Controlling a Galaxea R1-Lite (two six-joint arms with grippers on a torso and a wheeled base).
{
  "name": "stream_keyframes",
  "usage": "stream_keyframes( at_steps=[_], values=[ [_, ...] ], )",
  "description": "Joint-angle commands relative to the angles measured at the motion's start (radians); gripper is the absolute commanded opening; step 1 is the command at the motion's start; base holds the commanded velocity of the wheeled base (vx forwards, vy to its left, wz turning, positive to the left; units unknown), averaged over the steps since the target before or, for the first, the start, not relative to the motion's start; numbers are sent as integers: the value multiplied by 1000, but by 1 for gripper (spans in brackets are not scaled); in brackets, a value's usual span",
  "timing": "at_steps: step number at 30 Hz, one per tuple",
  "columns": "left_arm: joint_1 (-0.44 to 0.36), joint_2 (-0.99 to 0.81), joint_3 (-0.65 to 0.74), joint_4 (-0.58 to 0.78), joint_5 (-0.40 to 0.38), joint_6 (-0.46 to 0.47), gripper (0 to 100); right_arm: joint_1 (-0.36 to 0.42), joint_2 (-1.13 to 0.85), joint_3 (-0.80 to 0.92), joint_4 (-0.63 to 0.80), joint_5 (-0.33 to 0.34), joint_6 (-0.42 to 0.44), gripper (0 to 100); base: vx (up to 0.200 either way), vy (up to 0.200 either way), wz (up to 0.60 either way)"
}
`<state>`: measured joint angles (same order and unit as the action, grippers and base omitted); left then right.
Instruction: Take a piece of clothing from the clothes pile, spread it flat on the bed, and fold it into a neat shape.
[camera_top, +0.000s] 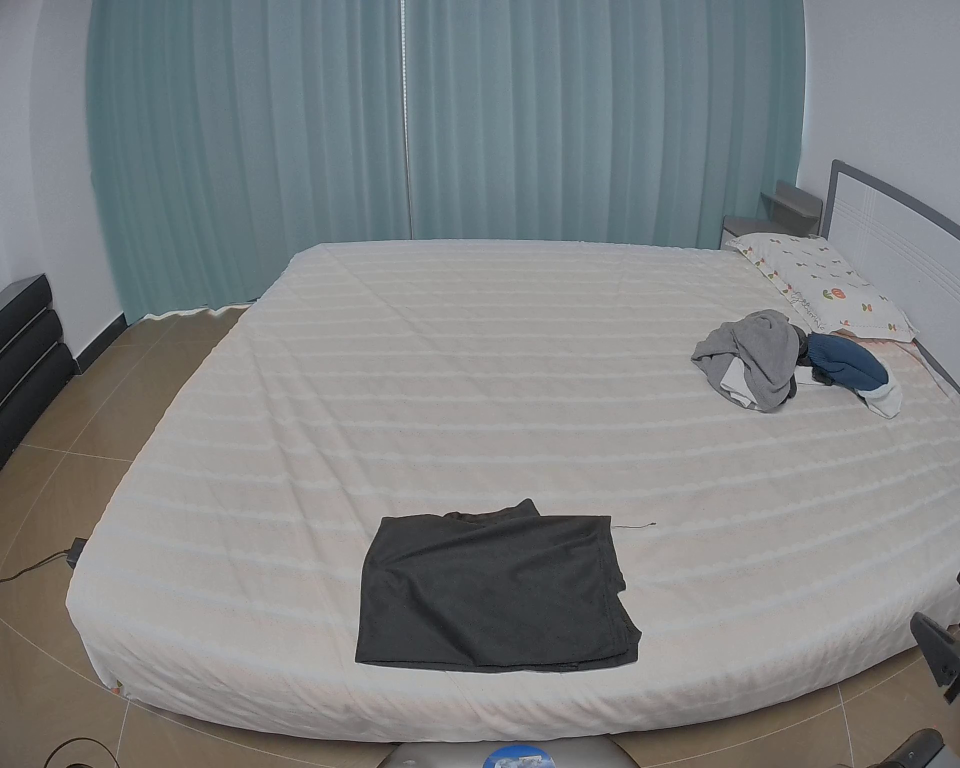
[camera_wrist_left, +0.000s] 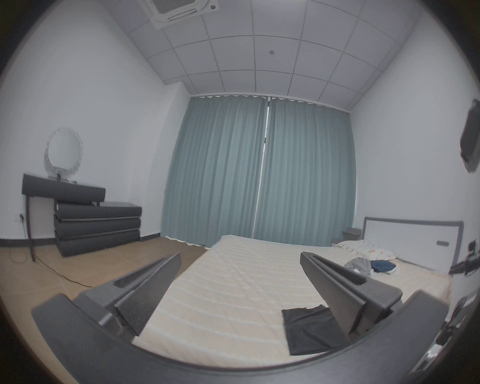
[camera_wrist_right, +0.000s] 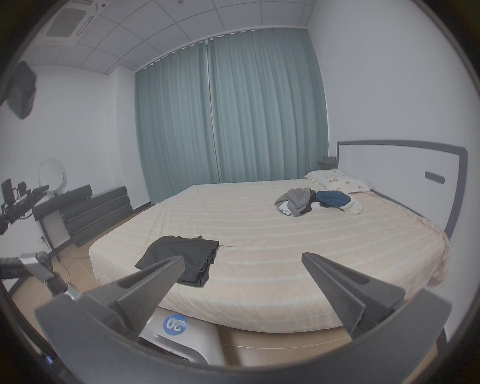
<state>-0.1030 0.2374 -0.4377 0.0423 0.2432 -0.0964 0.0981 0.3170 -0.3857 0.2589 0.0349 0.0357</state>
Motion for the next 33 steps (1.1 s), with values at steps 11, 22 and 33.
stream_keyframes(
  at_steps=[11,22,33],
  values=[
    [103,-237,77,85,-157,14,100,-101,-315,-15,79,28,-112,100,0,0,0],
    [103,-237,438,-438,-151,130,100,-101,-315,318,-429,-89,-129,100,0,0,0],
    [103,-237,438,-153,-179,106,100,-101,-315,386,-336,-98,-120,100,0,0,0]
  ],
)
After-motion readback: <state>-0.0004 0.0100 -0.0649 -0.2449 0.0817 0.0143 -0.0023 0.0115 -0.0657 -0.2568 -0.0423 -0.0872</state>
